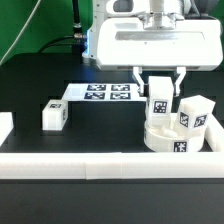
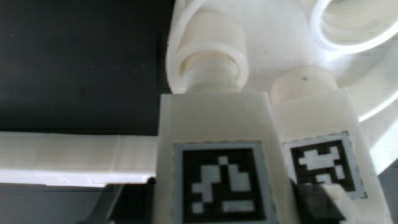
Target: Assemble stool
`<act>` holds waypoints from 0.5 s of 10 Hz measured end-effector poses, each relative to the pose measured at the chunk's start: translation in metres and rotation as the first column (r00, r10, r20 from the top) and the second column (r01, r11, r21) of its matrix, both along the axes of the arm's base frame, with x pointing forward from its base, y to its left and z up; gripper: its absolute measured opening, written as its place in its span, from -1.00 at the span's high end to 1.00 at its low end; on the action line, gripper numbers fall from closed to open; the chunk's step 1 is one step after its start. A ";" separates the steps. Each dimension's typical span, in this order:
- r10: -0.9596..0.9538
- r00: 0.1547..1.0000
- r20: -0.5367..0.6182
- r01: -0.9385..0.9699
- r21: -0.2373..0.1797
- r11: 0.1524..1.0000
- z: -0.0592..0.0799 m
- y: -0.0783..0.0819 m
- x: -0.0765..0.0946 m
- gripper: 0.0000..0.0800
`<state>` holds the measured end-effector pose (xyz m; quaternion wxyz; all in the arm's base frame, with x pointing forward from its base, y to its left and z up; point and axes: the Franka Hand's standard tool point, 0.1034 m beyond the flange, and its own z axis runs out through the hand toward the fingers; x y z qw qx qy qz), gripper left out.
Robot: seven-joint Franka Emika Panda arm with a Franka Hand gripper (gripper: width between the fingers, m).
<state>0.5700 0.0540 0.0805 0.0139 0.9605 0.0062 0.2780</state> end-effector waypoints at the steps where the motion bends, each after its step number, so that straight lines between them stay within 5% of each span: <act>1: -0.001 1.000 -0.008 0.001 0.002 1.000 0.000 -0.001 0.001 0.16; 5: 0.000 1.000 -0.011 0.000 0.000 1.000 0.000 -0.002 0.001 0.16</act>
Offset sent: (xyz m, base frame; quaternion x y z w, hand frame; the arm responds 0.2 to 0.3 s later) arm 0.0000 0.0000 0.0000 0.0000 0.0000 0.0000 1.0000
